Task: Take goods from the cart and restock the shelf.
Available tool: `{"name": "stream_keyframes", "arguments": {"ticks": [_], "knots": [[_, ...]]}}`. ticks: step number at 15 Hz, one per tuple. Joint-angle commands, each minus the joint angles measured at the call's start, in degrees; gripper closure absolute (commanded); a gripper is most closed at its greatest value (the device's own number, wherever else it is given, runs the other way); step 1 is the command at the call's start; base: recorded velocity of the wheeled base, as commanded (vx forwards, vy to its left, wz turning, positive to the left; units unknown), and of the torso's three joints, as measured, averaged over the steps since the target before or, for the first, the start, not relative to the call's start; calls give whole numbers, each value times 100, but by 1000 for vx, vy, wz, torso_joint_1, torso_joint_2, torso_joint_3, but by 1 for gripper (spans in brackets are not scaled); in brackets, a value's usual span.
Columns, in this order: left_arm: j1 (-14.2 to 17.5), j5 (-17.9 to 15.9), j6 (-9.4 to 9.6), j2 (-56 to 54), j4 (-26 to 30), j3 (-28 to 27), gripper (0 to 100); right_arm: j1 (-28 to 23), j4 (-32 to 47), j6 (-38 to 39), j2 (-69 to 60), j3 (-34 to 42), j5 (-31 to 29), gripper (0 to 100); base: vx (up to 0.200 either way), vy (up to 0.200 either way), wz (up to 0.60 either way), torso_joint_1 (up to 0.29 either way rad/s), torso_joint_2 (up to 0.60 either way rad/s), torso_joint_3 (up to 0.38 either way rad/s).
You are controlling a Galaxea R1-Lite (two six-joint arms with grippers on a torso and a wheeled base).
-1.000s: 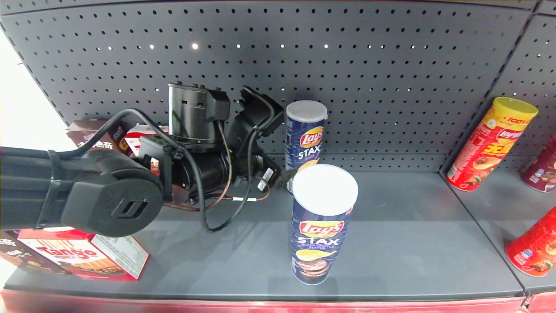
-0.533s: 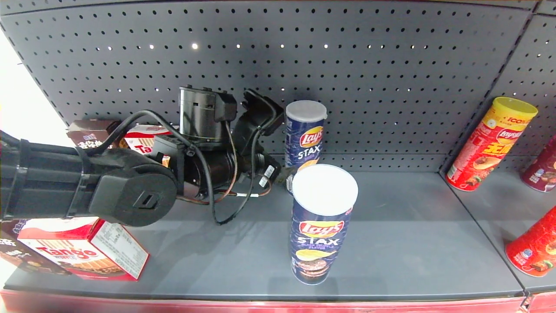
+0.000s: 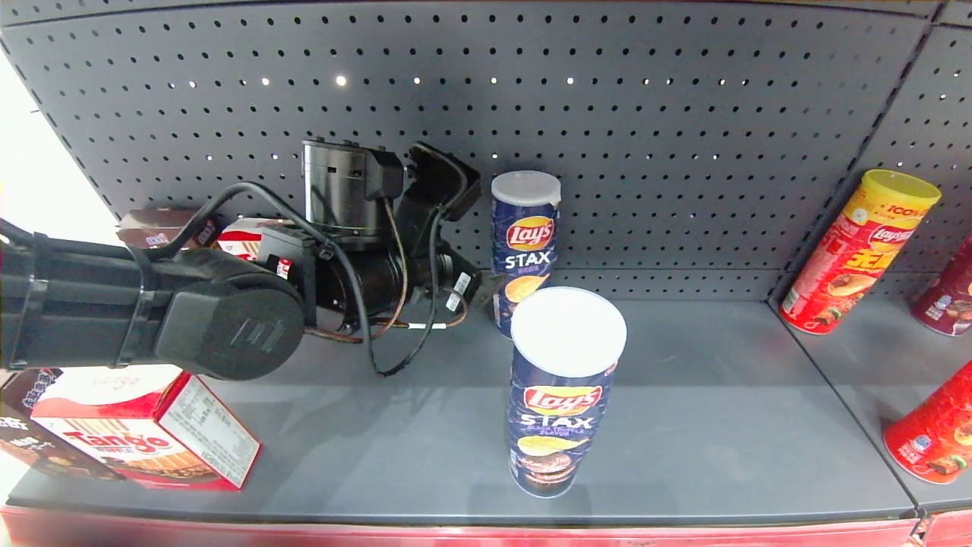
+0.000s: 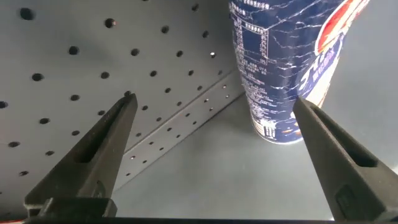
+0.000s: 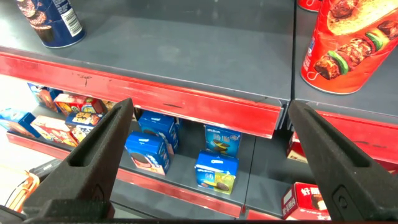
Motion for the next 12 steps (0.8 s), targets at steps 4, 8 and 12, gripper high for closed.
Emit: {"name": "stream_keyframes", "arguments": {"ticks": [4,8,12], "knots": [[52,13,3,-34,-1,74,0,1,-2,-1,7,1,0,0,0,0,0,0,0,0],[26,4,56,-368,-185,584,0,1,-2,-1,7,1,0,0,0,0,0,0,0,0],[87,136,47,-447,-282,795,0,1,-2,-1,7,1,0,0,0,0,0,0,0,0]]}}
